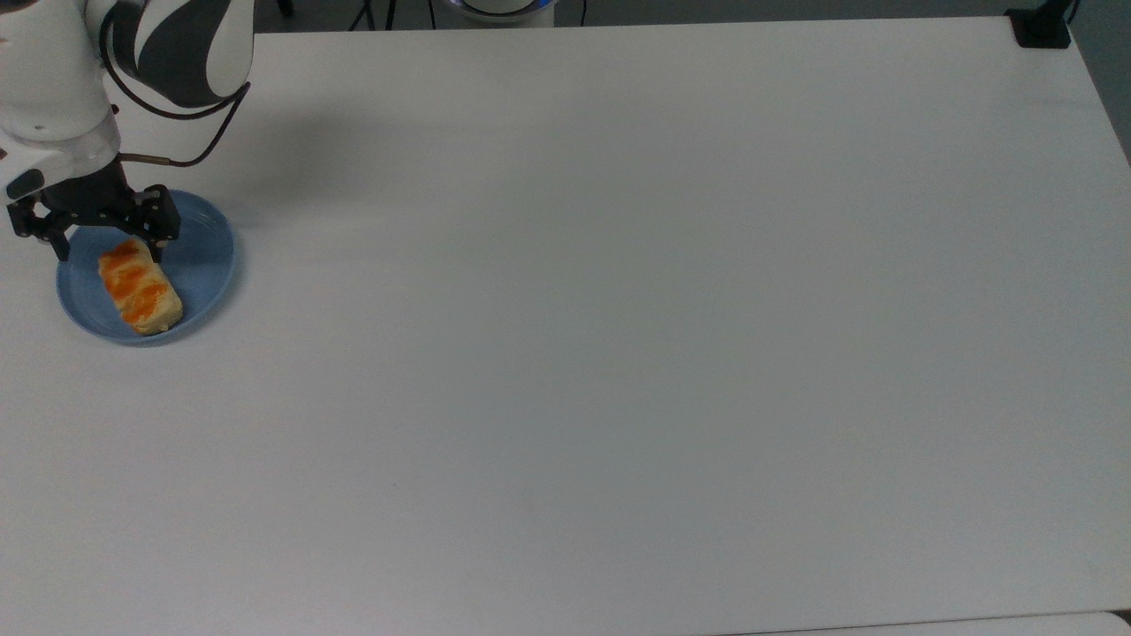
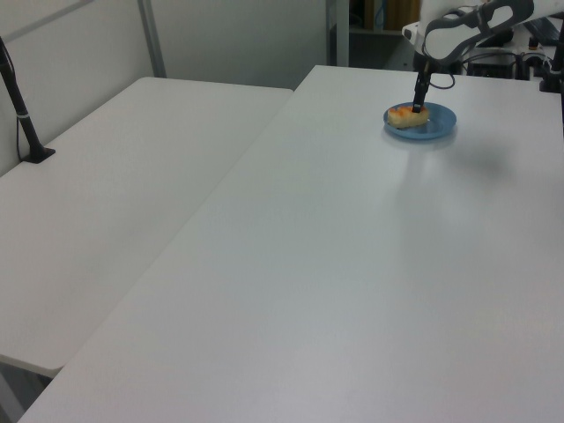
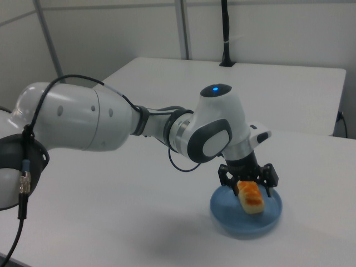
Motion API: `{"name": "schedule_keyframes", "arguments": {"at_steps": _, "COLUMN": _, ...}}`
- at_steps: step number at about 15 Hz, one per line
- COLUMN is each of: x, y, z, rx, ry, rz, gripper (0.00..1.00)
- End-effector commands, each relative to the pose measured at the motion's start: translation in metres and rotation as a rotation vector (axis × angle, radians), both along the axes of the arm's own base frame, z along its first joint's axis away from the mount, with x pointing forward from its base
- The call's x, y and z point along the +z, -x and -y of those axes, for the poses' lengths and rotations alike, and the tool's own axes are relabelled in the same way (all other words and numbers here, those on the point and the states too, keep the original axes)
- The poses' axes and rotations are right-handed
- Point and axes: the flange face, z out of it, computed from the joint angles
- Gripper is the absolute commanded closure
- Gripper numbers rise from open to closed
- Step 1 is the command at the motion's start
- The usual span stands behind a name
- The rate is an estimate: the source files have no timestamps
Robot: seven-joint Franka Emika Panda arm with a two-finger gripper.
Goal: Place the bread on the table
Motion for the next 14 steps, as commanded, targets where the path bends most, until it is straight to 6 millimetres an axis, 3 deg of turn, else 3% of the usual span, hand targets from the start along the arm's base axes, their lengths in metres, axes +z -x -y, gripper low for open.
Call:
{"name": "schedule_keyframes", "arguments": {"at_steps": 1, "x": -0.011, "y": -0.002, "z": 0.002, "rx": 0.031, "ry": 0.029, "rz": -0.009, "gripper": 0.19}}
{"name": "schedule_keyframes", "arguments": {"at_steps": 3, "x": -0.013, "y": -0.002, "z": 0.002, "rx": 0.034, "ry": 0.031, "rz": -0.006, "gripper": 0.55}}
{"name": "schedule_keyframes", "arguments": {"at_steps": 5, "x": -0.012, "y": -0.002, "z": 0.002, "rx": 0.035, "ry": 0.032, "rz": -0.006, "gripper": 0.80}}
{"name": "schedule_keyframes", "arguments": {"at_steps": 6, "x": -0.011, "y": -0.002, "z": 0.002, "rx": 0.033, "ry": 0.030, "rz": -0.003, "gripper": 0.88}}
{"name": "schedule_keyframes", "arguments": {"at_steps": 10, "x": -0.004, "y": -0.001, "z": 0.000, "rx": 0.025, "ry": 0.026, "rz": -0.003, "gripper": 0.98}}
{"name": "schedule_keyframes", "arguments": {"at_steps": 14, "x": 0.037, "y": 0.002, "z": -0.020, "rx": 0.029, "ry": 0.005, "rz": -0.033, "gripper": 0.99}}
